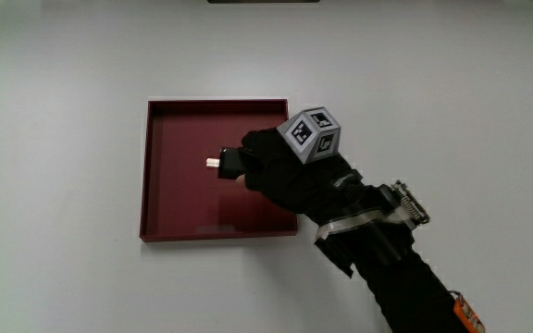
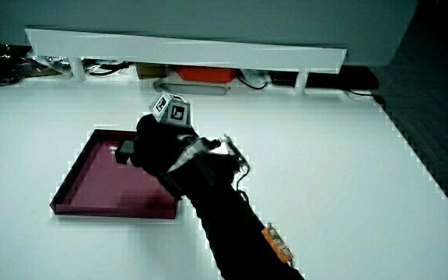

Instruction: Place charger into plate

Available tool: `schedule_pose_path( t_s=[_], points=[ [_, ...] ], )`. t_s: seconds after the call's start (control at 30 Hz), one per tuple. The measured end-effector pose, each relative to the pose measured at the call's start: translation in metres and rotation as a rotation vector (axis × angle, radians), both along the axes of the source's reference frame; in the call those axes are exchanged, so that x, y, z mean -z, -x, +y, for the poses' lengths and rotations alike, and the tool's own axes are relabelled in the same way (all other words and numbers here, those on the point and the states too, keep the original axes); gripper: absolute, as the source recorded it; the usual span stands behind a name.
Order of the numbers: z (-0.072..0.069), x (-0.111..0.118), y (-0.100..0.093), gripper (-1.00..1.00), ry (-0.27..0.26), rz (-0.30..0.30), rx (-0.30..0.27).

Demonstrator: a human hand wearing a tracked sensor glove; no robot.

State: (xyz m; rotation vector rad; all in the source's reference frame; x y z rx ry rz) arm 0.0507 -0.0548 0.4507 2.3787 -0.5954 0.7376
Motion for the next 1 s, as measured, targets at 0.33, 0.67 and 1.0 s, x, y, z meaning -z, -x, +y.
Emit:
schedule_pose_path(
  t_s=[0.33, 0.67, 1.0],
  points=[
    [0.014, -0.028, 0.023, 0.00, 0.053, 0.029, 0.031],
    [0.023, -0.061, 0.029, 0.00, 0.103, 0.076, 0.041],
    [0.026, -0.070, 0.026, 0.00, 0.097, 0.064, 0.019]
  ],
)
